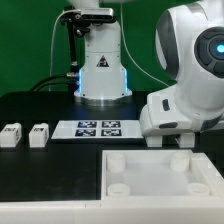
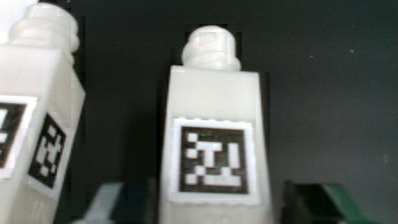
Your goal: Assemble one leg
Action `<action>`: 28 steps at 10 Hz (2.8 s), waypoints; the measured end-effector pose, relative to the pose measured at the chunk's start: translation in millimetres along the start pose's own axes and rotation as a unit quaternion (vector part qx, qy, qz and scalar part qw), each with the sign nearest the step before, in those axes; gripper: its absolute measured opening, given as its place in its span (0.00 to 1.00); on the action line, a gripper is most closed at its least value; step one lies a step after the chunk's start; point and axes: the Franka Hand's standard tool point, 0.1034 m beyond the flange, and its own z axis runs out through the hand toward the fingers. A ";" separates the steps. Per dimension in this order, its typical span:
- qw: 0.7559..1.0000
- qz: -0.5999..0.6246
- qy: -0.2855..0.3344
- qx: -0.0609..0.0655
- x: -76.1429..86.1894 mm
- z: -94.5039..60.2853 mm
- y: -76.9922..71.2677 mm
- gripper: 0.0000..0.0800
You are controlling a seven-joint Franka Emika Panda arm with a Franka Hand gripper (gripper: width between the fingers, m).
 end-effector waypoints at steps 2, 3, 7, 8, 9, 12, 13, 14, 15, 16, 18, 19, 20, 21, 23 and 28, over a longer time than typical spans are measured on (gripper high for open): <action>1.000 0.000 0.000 0.000 -0.1 -0.1 0.0 0.36; 1.000 0.000 0.000 0.000 -0.1 -0.1 0.0 0.36; 1.000 0.000 0.000 0.000 -0.2 -0.2 0.1 0.36; 1.000 0.000 0.002 0.000 0.0 -0.7 0.0 0.36; 1.000 -0.010 0.004 0.000 -3.6 -7.7 2.4 0.37; 0.997 -0.038 0.067 0.008 -6.7 -69.1 19.9 0.37; 0.991 -0.045 0.124 0.006 -10.1 -92.2 24.4 0.37; 0.982 -0.050 0.184 0.004 -12.5 -116.8 30.2 0.37; 0.970 -0.052 0.236 -0.001 -15.8 -134.3 33.3 0.37; 0.956 -0.050 0.289 -0.005 -17.4 -143.6 33.5 0.37; 0.919 -0.048 0.391 -0.016 -14.0 -141.8 39.7 0.37; 0.899 -0.057 0.434 -0.023 -8.5 -147.2 42.1 0.37; 0.873 -0.071 0.481 -0.034 -1.4 -156.7 47.7 0.37; 0.863 -0.075 0.498 -0.038 -2.2 -179.3 52.8 0.37; 0.808 -0.068 0.585 -0.028 -5.1 -234.5 32.6 0.37; 0.753 -0.074 0.653 -0.038 1.8 -224.0 34.8 0.37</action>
Offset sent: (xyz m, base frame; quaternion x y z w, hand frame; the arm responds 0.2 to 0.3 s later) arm 0.0000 0.0000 0.0000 0.0000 0.0000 0.0000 1.0000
